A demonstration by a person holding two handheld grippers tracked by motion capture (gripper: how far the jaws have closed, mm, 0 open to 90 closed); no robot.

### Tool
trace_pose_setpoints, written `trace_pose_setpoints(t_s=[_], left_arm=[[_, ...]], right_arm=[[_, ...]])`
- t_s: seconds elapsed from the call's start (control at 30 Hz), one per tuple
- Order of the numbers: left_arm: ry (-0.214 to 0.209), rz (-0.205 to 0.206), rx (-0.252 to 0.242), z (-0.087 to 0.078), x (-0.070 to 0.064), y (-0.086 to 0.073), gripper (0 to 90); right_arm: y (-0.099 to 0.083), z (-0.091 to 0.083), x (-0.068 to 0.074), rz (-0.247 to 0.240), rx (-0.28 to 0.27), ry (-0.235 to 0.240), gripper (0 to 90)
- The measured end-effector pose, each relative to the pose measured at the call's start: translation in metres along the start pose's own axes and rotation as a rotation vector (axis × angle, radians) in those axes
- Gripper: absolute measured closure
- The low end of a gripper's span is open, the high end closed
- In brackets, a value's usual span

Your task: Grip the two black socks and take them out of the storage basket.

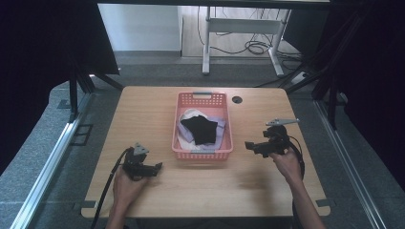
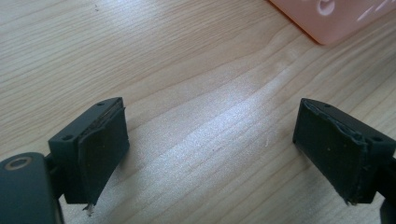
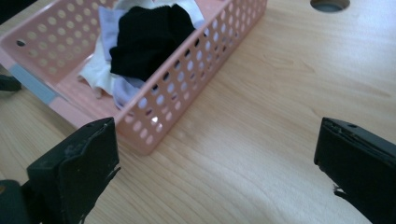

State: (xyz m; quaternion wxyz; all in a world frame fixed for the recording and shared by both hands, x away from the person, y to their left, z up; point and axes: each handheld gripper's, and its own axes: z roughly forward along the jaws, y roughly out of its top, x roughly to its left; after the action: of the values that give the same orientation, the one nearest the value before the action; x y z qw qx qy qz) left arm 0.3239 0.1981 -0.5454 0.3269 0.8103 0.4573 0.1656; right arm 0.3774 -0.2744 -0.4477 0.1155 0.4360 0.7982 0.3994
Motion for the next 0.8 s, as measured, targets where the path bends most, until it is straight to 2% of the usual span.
trace_pose_setpoints(t_s=[0.17, 0.3, 0.33, 0.5, 0.67, 0.8], left_arm=[[0.0, 0.001, 0.0, 0.0, 0.0, 0.0, 10.0], [0.001, 0.002, 0.0, 0.0, 0.0, 0.0, 10.0], [0.001, 0.004, 0.0, 0.0, 0.0, 0.0, 10.0], [0.001, 0.005, 0.0, 0.0, 0.0, 0.0, 10.0], [0.0, 0.001, 0.0, 0.0, 0.0, 0.0, 10.0], [0.0, 0.001, 0.0, 0.0, 0.0, 0.0, 10.0]], right_arm=[[0.019, 0.0, 0.008, -0.023, 0.002, 0.033, 2.3], [0.03, 0.002, 0.014, -0.048, 0.0, 0.029, 2.9], [0.038, 0.005, 0.018, -0.067, 0.009, 0.032, 3.0], [0.053, 0.015, 0.027, -0.108, 0.025, 0.046, 2.9], [0.068, 0.032, 0.036, -0.102, 0.062, 0.057, 2.8], [0.077, 0.045, 0.045, -0.129, 0.087, 0.049, 2.6]])
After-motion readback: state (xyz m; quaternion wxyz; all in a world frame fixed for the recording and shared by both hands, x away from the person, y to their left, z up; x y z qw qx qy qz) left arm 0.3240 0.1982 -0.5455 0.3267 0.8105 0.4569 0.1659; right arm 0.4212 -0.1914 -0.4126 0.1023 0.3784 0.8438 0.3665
